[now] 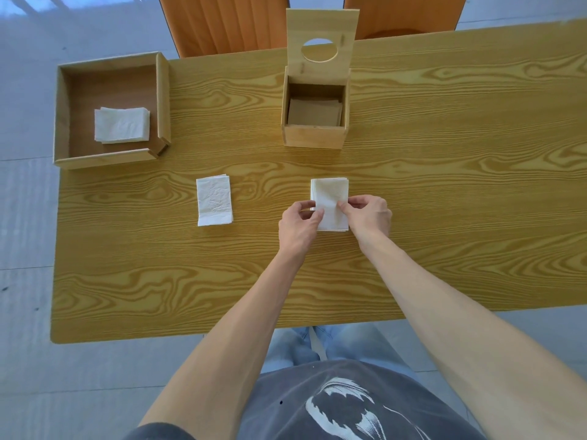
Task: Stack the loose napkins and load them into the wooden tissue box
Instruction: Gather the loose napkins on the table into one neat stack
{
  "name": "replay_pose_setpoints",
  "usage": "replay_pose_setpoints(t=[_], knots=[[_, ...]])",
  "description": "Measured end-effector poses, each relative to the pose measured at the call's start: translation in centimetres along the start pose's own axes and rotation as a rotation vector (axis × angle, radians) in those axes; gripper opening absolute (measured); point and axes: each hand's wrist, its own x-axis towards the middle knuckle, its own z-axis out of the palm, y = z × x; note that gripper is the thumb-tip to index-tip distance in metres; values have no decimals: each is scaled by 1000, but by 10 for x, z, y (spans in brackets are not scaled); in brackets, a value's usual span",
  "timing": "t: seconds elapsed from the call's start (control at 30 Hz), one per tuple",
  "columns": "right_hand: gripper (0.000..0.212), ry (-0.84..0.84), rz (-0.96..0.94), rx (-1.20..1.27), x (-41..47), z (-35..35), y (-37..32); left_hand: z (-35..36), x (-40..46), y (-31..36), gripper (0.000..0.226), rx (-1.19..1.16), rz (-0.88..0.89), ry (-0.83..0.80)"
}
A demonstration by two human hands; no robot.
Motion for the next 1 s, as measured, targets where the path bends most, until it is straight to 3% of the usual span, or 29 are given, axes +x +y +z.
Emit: replay_pose_setpoints(t=[0.27,0.57,0.83,1.0], knots=[[24,28,-23,-38,-3,4,0,-54,1,-4,21,-49,-29,118],[26,54,-33,-56,-8,6,-2,-137,18,-3,25,-6,-61,583],[31,53,-24,-72,-8,10,-2,-160,35,-8,55,309,-150,566],[29,71,-19,-73,-11,13,-4,-157,36,-6,52,393,-211,531]])
